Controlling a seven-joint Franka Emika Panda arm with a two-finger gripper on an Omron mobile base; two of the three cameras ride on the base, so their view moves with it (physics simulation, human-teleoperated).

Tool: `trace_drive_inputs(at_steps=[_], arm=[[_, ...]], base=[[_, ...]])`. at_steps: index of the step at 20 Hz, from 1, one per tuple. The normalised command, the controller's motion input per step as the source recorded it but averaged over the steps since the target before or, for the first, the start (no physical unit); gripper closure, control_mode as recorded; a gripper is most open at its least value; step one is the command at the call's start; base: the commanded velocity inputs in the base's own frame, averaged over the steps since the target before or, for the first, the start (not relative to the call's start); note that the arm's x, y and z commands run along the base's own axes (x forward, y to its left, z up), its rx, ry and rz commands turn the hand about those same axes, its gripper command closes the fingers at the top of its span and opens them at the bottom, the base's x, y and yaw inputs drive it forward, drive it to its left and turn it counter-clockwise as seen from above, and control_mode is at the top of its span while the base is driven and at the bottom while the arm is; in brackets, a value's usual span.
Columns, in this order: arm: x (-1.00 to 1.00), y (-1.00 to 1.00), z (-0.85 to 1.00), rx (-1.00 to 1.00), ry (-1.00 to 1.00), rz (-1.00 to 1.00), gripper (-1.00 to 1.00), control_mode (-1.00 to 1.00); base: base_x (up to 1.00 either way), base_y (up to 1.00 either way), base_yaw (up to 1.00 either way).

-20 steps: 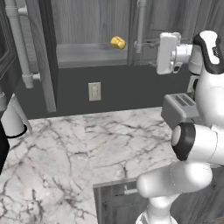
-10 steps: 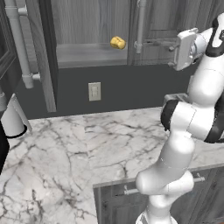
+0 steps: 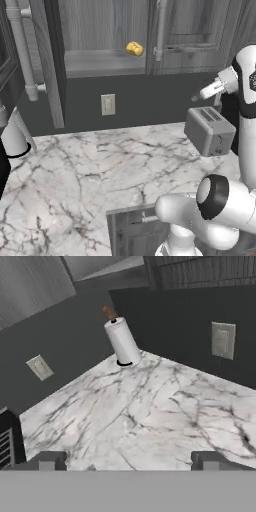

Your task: Pick the potato from the counter and place it in the cabinet. Then close the cabinet.

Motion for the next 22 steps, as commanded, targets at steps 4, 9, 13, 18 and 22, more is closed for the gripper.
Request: trace_drive_inputs(at_steps=[4,9,13,18,22], arm=[[-0.64,0.43,-0.39,-0.06,-0.54,-0.31,-1.0,-1.0],[0.02,0.7,0.17,-0.19,-0.31,-0.31,-1.0,-1.0],[0.02,0.83,0.63,-0.36,-0.14,-0.19,-1.0,-1.0],[-0.23,0.56,0.4,-0.46,-0.09,-0.15,-1.0,-1.0],[-0.59,0.09,0.13,-0.52,-0.03,-0.16,-1.0,-1.0]], base=[[0.0,0.0,0.0],[0.0,0.0,0.0],[0.0,0.0,0.0],[0.0,0.0,0.0],[0.0,0.0,0.0]])
